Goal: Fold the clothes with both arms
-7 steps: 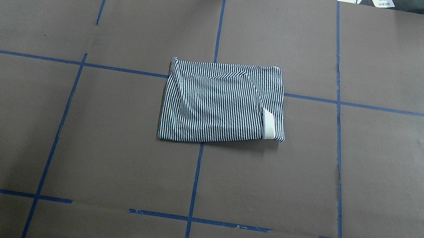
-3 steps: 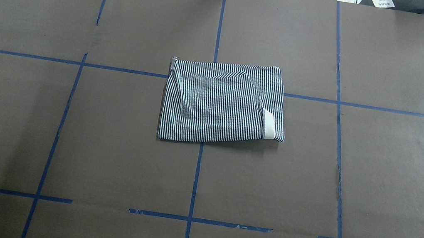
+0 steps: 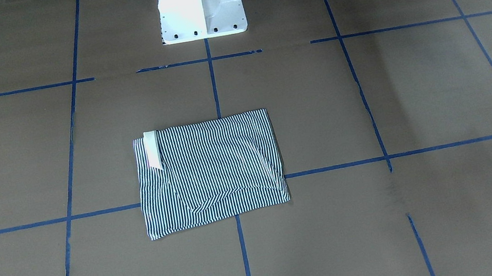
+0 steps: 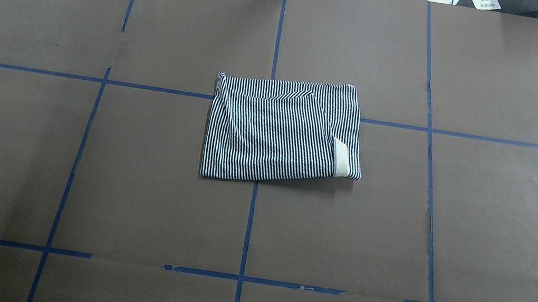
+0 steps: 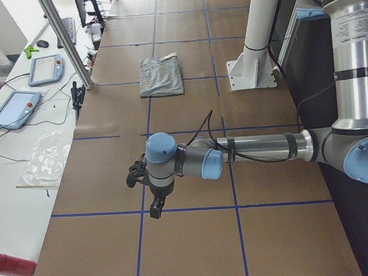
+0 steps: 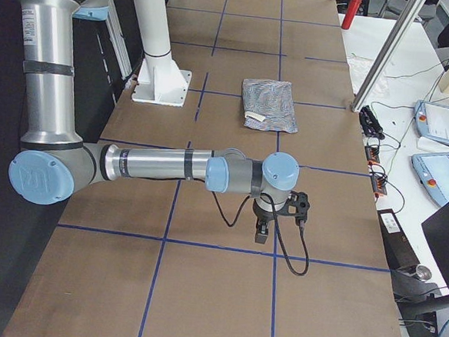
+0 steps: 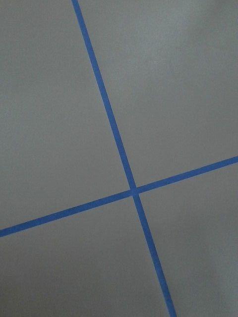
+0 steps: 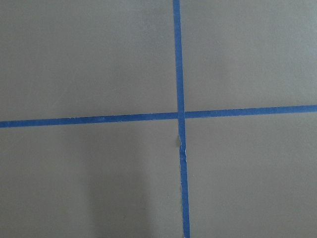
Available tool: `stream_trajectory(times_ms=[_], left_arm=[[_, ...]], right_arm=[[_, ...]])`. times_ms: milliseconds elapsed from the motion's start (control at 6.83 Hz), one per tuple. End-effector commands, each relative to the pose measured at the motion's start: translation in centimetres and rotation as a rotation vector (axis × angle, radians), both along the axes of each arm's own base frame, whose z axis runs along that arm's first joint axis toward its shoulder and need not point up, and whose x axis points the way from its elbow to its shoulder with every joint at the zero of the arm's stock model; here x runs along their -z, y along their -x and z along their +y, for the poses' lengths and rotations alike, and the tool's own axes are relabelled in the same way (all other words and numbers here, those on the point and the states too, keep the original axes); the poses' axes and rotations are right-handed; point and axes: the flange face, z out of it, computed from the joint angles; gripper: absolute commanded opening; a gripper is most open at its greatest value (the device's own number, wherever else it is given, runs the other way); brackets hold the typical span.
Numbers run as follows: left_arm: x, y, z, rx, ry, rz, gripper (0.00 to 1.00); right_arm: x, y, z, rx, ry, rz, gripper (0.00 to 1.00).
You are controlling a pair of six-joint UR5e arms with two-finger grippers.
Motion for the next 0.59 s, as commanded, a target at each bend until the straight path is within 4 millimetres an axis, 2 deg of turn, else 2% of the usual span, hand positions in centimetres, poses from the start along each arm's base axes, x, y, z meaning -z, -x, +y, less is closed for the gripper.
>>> stream_trajectory(times_ms=[0, 439], left_arm=[[0.24, -0.01, -0.21, 0.000, -0.005, 0.000, 1.00], [0.32, -0.06, -0.26, 0.003, 0.001, 0.007, 1.00]], right_arm=[[-0.76, 0.34, 0.01, 0.010, -0.012, -0.002, 1.00], [-1.10, 0.36, 0.04, 0.013, -0.008, -0.004, 1.00]])
